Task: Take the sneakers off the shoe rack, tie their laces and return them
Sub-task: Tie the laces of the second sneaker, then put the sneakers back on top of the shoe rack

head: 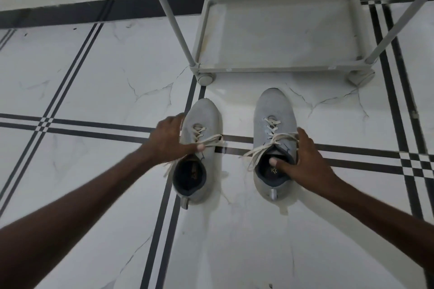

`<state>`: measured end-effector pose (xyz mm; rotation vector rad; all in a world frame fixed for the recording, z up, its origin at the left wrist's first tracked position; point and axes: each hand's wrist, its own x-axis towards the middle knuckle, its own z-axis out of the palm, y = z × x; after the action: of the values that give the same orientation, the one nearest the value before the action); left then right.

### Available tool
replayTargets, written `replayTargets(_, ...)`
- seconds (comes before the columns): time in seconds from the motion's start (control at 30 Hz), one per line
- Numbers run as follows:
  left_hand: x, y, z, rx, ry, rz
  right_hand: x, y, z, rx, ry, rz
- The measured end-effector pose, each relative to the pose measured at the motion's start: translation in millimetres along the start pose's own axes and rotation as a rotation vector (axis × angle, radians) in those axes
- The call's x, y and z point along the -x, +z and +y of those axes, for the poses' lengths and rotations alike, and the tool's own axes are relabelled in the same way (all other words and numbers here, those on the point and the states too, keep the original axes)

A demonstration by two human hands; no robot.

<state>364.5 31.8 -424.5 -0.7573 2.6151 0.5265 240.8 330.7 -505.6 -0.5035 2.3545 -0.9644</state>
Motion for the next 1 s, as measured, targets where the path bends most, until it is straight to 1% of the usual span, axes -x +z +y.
replayTargets(0.07, 8.1, 2.8, -28.8, 0.165, -0.179, -0.253, 4.9, 7.1, 5.9, -0.043, 0.033, 0.025)
replayTargets(0.1, 12.5, 10.2, -36.6, 0.278, -0.233, -0.331, 5.3, 9.0, 7.9, -0.076, 0.069, 0.050)
replayTargets(0.13, 16.5, 20.3, -40.7, 0.357, -0.256, -0.343, 2.8, 11.4, 10.1, -0.111, 0.106, 0.061)
replayTargets(0.2, 18.2, 43.2, -39.8, 0.327, -0.243, -0.234, -3.6, 14.2, 10.7, -0.103, 0.159, 0.057)
replayTargets(0.27, 16.7, 61.6, -28.9, 0.301, -0.210, -0.103, -8.0, 16.3, 10.8, -0.029, 0.165, 0.059)
replayTargets(0.33, 15.3, 69.8, -16.3, 0.370, -0.197, -0.039, -7.7, 19.6, 5.8, -0.006, 0.155, 0.055)
replayTargets(0.5, 9.9, 82.6, 3.8, 0.425, -0.154, -0.045, -6.3, 34.5, -3.5, -0.068, 0.138, 0.051)
replayTargets(0.6, 11.1, 81.0, 8.3, 0.419, -0.119, -0.051, -5.9, 29.6, -11.3, -0.090, 0.128, 0.072)
replayTargets(0.77, 30.8, 35.5, 34.5, 0.475, -0.087, -0.033, 13.3, -17.7, -50.2, -0.079, 0.149, 0.061)
replayTargets(0.93, 81.4, -58.2, 84.4, 0.569, -0.050, -0.004, 51.4, -103.6, -118.7, -0.071, 0.146, 0.096)
replayTargets(1.0, 104.2, -105.3, 105.7, 0.593, -0.045, 0.010, 70.9, -143.7, -156.2, -0.088, 0.146, 0.109)
